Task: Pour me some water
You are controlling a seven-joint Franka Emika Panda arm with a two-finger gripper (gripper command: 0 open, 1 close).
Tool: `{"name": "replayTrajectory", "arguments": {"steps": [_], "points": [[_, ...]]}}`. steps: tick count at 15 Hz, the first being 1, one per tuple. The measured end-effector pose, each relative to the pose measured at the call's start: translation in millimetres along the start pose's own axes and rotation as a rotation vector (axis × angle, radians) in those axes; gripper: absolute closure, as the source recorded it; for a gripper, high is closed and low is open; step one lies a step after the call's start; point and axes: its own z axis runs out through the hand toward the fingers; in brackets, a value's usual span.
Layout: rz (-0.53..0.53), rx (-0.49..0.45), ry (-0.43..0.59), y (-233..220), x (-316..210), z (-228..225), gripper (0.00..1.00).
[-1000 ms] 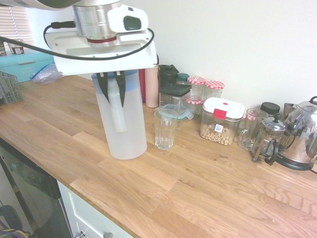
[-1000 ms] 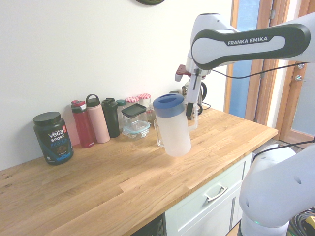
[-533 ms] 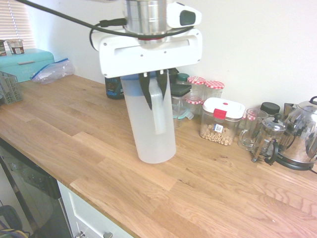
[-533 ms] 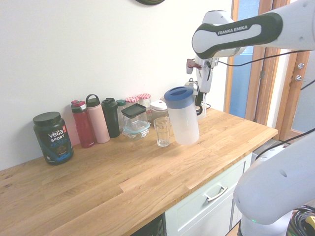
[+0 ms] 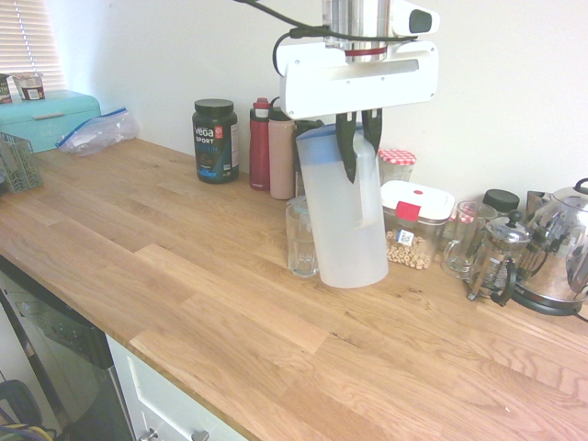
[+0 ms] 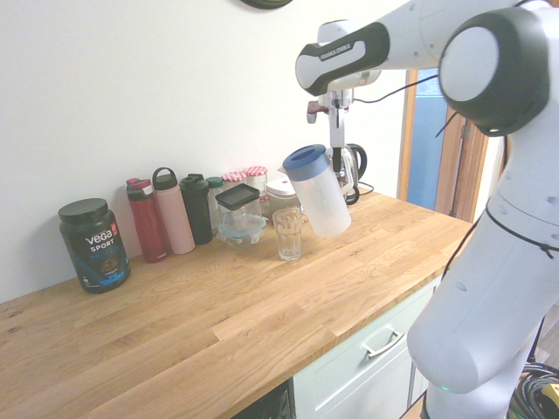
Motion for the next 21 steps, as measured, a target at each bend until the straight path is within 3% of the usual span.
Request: {"name": "replayTrajectory", "arguments": {"steps": [5,9,13,21], "points": [[-0.082,-0.216,-0.089,-40.9,17.6,-9.7,1.00],[-0.127,-0.335,-0.161,-55.2,14.5,16.1,1.00],[-0.157,-0.394,-0.211,-63.1,8.3,42.2,1.00],[-0.163,-0.493,-0.210,-87.3,13.6,51.8,1.00]]}}
